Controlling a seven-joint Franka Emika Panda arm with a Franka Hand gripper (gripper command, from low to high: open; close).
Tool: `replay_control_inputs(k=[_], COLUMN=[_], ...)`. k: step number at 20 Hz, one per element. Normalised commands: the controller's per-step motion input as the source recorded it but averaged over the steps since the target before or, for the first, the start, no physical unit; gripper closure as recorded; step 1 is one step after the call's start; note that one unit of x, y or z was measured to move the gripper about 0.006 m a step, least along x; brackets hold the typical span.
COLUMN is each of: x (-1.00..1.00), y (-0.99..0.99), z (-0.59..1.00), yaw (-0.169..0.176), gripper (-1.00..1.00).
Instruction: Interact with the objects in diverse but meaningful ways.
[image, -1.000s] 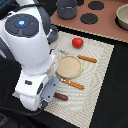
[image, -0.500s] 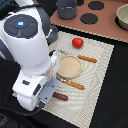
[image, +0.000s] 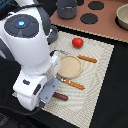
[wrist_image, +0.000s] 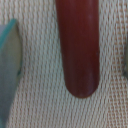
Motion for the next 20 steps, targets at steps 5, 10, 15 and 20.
replay_control_inputs(k=[5, 10, 15, 20], x=[0.5, 0.49, 0.28, -0.07], y=[-0.1, -0.04, -0.01, 0.21], z=[0.42, 0.69, 0.86, 0.83], yaw=[-0.009, -0.014, -0.024, -0.002], gripper=[1.0, 1.0, 1.0, 1.0])
